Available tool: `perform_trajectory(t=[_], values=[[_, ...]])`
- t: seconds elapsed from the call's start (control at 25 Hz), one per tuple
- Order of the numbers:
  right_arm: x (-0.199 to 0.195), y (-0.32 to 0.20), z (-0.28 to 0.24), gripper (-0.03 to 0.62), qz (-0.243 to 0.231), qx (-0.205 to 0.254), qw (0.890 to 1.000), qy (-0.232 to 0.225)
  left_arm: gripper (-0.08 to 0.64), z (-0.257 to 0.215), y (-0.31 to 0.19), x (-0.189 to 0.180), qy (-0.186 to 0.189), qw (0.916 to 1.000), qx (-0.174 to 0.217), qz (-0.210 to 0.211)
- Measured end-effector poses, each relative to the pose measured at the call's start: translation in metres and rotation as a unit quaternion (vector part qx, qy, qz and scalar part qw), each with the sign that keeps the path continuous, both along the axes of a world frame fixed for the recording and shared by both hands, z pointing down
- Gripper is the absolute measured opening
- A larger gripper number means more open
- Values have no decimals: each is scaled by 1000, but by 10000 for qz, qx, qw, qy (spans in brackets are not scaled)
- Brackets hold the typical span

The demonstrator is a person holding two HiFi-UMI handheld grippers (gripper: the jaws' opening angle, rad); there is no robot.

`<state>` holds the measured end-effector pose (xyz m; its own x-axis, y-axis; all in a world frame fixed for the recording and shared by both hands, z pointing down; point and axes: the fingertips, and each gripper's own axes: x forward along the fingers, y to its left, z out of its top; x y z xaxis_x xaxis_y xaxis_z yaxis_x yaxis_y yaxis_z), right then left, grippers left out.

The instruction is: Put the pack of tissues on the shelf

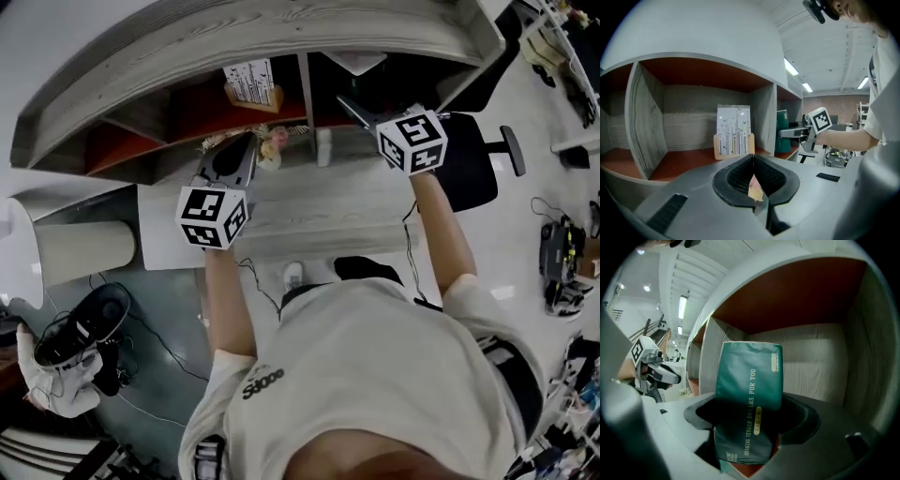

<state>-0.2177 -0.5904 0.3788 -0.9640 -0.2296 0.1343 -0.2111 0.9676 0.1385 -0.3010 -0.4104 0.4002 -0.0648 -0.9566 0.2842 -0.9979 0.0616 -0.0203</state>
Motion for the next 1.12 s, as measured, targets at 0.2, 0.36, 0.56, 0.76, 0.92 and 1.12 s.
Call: perform_trajectory(t=[0.2, 0.36, 0.56, 0.76, 0.92, 1.12], values=[[-31, -8, 18, 353, -192, 5, 9998, 91, 18, 11, 16, -1, 84, 9992, -39, -395], [-40, -7, 27, 353, -296, 92, 9995, -25, 18, 18, 25, 0, 141, 9980, -87, -606], [-42, -6, 28, 353, -302, 93, 9995, -66, 18, 21, 29, 2, 130, 9973, -111, -718], [-36, -6, 33, 353, -250, 31, 9994, 241, 18, 18, 28, 11, 131, 9981, -104, -601], [-21, -3, 28, 353, -102, 44, 9994, 313, 18, 10, 29, 13, 83, 9991, -70, -411], [14, 3, 20, 353, 376, 148, 9986, 335, 18, 6, 30, 23, 28, 10000, -8, 10]])
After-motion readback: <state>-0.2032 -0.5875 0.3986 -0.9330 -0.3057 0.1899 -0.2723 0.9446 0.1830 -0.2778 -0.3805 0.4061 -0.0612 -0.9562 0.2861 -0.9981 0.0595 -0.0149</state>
